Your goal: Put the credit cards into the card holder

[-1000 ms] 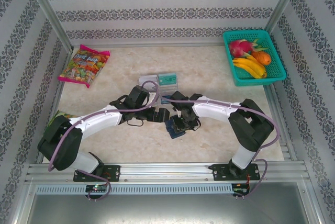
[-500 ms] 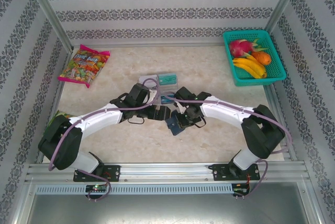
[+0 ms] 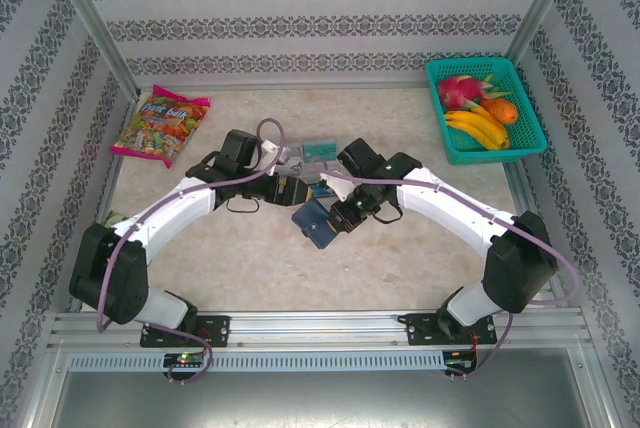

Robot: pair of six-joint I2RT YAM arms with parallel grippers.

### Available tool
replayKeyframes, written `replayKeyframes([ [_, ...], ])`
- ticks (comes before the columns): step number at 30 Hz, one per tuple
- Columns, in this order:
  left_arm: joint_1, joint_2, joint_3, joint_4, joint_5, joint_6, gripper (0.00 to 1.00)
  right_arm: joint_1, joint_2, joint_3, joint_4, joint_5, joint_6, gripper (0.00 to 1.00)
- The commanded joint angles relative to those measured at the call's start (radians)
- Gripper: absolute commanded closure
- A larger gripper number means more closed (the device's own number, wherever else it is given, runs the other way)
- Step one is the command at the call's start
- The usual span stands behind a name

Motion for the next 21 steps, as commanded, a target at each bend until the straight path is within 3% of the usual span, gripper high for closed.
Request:
replayKeyframes([
  [1, 0.002, 0.061, 0.062, -0.116, 0.218, 0.106, 0.27, -0.011, 0.001, 0.040, -0.059, -0.058, -0.080, 1.00],
  [4, -0.027, 0.087, 0.086, -0.168, 0.273, 0.139, 0.30, -0.025, 0.003, 0.069, -0.077, -0.065, -0.102, 1.00],
  [10, -0.050, 0.080, 0.083, -0.206, 0.248, 0.166, 0.40, -0.057, 0.000, 0.112, -0.103, -0.072, -0.129, 1.00],
  [18, -0.051, 0.127, 0.121, -0.203, 0.291, 0.173, 0.80, -0.048, 0.027, 0.150, -0.115, -0.092, -0.139, 1.00],
  [21, -0.050, 0.124, 0.125, -0.202, 0.297, 0.178, 0.89, -0.055, 0.023, 0.147, -0.094, -0.096, -0.127, 1.00],
])
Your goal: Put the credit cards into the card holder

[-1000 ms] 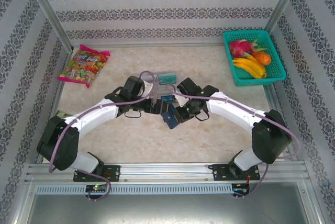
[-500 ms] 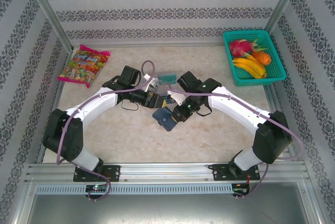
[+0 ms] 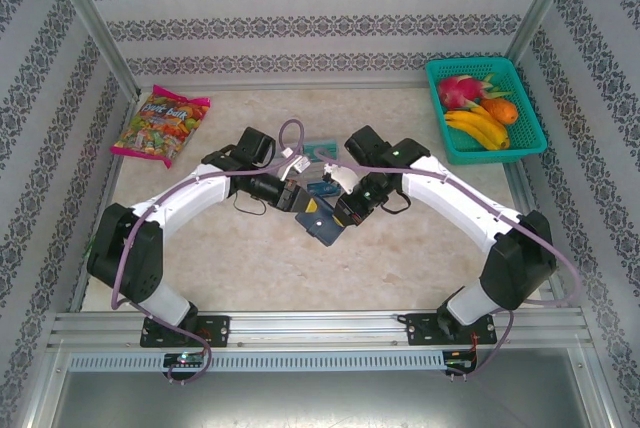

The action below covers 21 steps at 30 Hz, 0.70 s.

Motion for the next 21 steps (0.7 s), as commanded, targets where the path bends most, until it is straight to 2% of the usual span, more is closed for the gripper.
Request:
replayKeyframes([
  [1, -0.014, 0.007, 0.023, -0.016, 0.051, 0.022, 0.91, -0.010, 0.000, 0.033, 0.072, -0.051, 0.006, 0.98],
  [4, -0.010, -0.015, -0.001, 0.036, -0.006, -0.017, 1.00, -0.040, -0.016, 0.026, 0.121, -0.054, 0.070, 0.71],
  [6, 0.002, -0.047, -0.040, 0.130, -0.078, -0.094, 1.00, -0.071, -0.035, 0.015, 0.168, -0.043, 0.127, 0.60],
  [10, 0.022, -0.190, -0.203, 0.466, -0.307, -0.363, 1.00, -0.118, -0.125, -0.087, 0.409, -0.019, 0.335, 0.51],
  [13, 0.014, -0.302, -0.334, 0.708, -0.477, -0.545, 1.00, -0.123, -0.174, -0.211, 0.681, -0.032, 0.574, 0.46],
  [16, -0.001, -0.375, -0.399, 0.824, -0.648, -0.655, 1.00, -0.109, -0.155, -0.300, 0.899, -0.056, 0.793, 0.44],
  [21, -0.008, -0.402, -0.431, 0.971, -0.784, -0.807, 1.00, -0.070, -0.127, -0.391, 1.187, -0.014, 1.045, 0.40],
])
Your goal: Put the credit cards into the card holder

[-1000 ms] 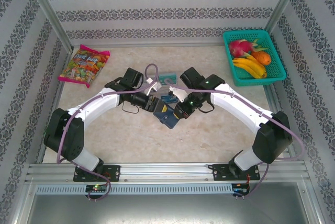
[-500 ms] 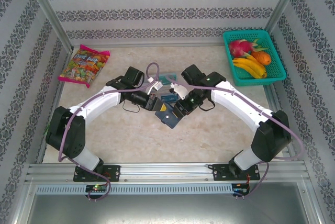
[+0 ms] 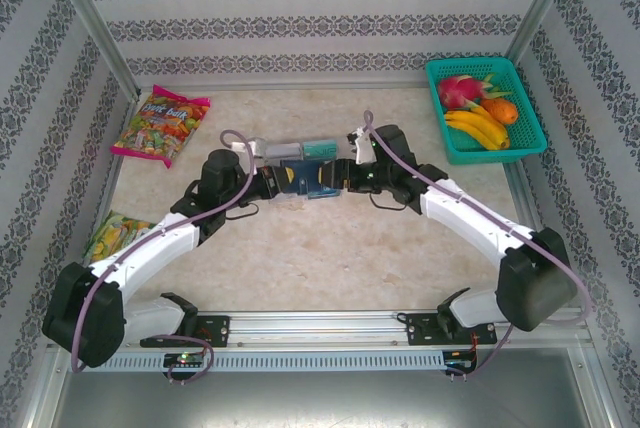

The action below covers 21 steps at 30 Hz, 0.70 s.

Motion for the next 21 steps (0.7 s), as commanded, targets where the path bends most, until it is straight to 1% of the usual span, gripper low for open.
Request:
replayKeyframes([
  [1, -0.017, -0.018, -0.013, 0.251, -0.164, -0.182, 1.00, 0.023, 0.011, -0.062, 0.341, 0.022, 0.289, 0.40],
  [3, -0.019, -0.013, -0.006, 0.282, -0.183, -0.205, 1.00, 0.016, 0.021, -0.085, 0.421, 0.029, 0.355, 0.40],
  [5, -0.018, -0.011, 0.006, 0.302, -0.186, -0.213, 1.00, 0.010, 0.031, -0.089, 0.456, 0.045, 0.388, 0.40],
  [6, -0.021, -0.010, 0.013, 0.303, -0.186, -0.219, 1.00, 0.013, 0.037, -0.086, 0.469, 0.050, 0.398, 0.38],
  [10, -0.024, -0.005, 0.031, 0.336, -0.158, -0.278, 1.00, 0.018, 0.075, -0.061, 0.559, 0.036, 0.443, 0.38],
  [13, -0.026, -0.008, 0.039, 0.316, -0.150, -0.327, 1.00, 0.015, 0.090, -0.055, 0.635, 0.037, 0.476, 0.40],
  [16, -0.028, -0.008, 0.015, 0.358, -0.143, -0.375, 1.00, 0.018, 0.096, -0.034, 0.654, 0.041, 0.481, 0.43],
  [18, -0.027, -0.010, 0.015, 0.355, -0.138, -0.384, 1.00, 0.020, 0.096, -0.029, 0.673, 0.047, 0.489, 0.50],
  [20, -0.028, -0.012, 0.020, 0.339, -0.134, -0.382, 1.00, 0.020, 0.091, -0.023, 0.681, 0.048, 0.486, 0.64],
  [21, -0.029, -0.012, 0.019, 0.340, -0.134, -0.384, 1.00, 0.021, 0.088, -0.021, 0.681, 0.049, 0.482, 0.69],
])
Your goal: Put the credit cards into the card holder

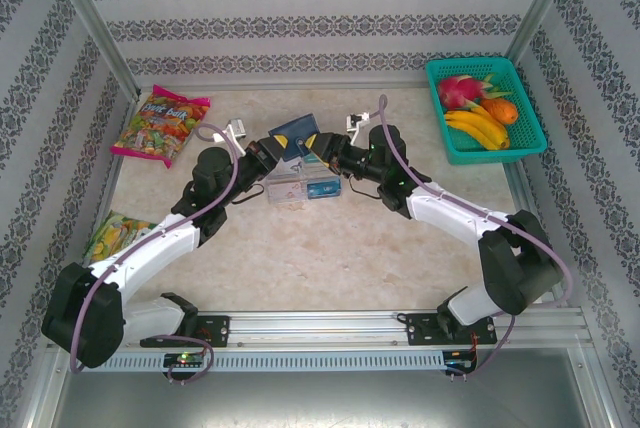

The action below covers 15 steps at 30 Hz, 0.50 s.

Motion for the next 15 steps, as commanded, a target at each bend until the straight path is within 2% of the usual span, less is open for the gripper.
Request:
replayKeyframes([
  [1, -0.015, -0.012, 0.015, 0.058, 0.026, -0.042, 1.00, 0.006, -0.007, 0.037, 0.076, 0.016, 0.001, 0.74],
  [4, -0.015, -0.014, 0.018, 0.043, 0.036, -0.047, 1.00, 0.003, -0.015, 0.040, 0.075, 0.005, -0.009, 0.89],
  [6, -0.016, -0.015, 0.023, 0.013, 0.046, -0.044, 1.00, -0.003, -0.020, 0.043, 0.074, -0.014, -0.020, 0.95],
  [7, -0.015, -0.016, 0.022, 0.006, 0.054, -0.041, 0.95, -0.009, -0.022, 0.045, 0.069, -0.029, -0.028, 0.97],
  [8, -0.015, -0.018, 0.024, -0.008, 0.060, -0.038, 0.86, -0.018, -0.027, 0.044, 0.068, -0.043, -0.034, 0.98],
  [11, -0.013, -0.036, 0.039, -0.102, 0.081, -0.002, 0.39, -0.060, -0.043, 0.046, 0.043, -0.113, -0.063, 0.99],
  [13, -0.010, -0.054, 0.061, -0.198, 0.099, 0.048, 0.20, -0.104, -0.051, 0.059, 0.001, -0.202, -0.093, 0.99],
  [15, 0.007, -0.075, 0.083, -0.296, 0.124, 0.103, 0.11, -0.155, -0.056, 0.076, -0.055, -0.309, -0.129, 0.99],
])
